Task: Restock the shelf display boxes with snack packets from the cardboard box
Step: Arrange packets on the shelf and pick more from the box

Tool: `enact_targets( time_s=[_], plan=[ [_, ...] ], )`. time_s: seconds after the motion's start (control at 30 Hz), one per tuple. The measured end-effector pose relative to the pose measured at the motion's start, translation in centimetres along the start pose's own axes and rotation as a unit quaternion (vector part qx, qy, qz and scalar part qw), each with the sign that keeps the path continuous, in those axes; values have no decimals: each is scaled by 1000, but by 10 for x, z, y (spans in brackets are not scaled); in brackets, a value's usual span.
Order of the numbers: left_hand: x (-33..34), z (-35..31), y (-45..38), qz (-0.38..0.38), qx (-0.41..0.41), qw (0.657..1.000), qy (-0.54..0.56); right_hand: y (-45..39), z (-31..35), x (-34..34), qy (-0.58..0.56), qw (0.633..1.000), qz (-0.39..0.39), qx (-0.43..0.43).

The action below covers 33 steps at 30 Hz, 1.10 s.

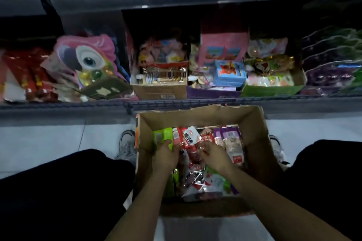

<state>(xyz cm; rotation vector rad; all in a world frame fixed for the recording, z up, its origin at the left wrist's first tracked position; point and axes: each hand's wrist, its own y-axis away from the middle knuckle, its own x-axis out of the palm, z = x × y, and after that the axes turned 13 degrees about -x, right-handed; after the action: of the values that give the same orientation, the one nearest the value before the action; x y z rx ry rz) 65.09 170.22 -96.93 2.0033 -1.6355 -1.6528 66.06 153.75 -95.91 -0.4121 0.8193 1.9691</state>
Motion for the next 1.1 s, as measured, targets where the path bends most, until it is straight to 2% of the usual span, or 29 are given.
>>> enact_targets(
  time_s=[0.2, 0.33, 0.57, 0.73, 0.8, 1.1],
  plan=[
    [26, 32, -20, 63, -66, 994, -57, -18, -22, 31, -82, 991, 81, 69],
    [36, 47, -21, 76, -131, 989, -2, -23, -24, 48, -124, 979, 134, 93],
    [44, 51, -19, 26, -113, 991, 66, -23, -32, 68, -166, 961, 165, 150],
    [53, 52, -22, 52, -168, 975, 132, -22, -39, 72, -249, 938, 115, 211],
    [51, 51, -24, 40, -188, 968, 161, -23, -39, 72, -281, 928, 88, 230],
    [42, 44, -16, 61, -201, 942, 260, -23, -25, 62, -363, 895, 29, 258]
  ],
)
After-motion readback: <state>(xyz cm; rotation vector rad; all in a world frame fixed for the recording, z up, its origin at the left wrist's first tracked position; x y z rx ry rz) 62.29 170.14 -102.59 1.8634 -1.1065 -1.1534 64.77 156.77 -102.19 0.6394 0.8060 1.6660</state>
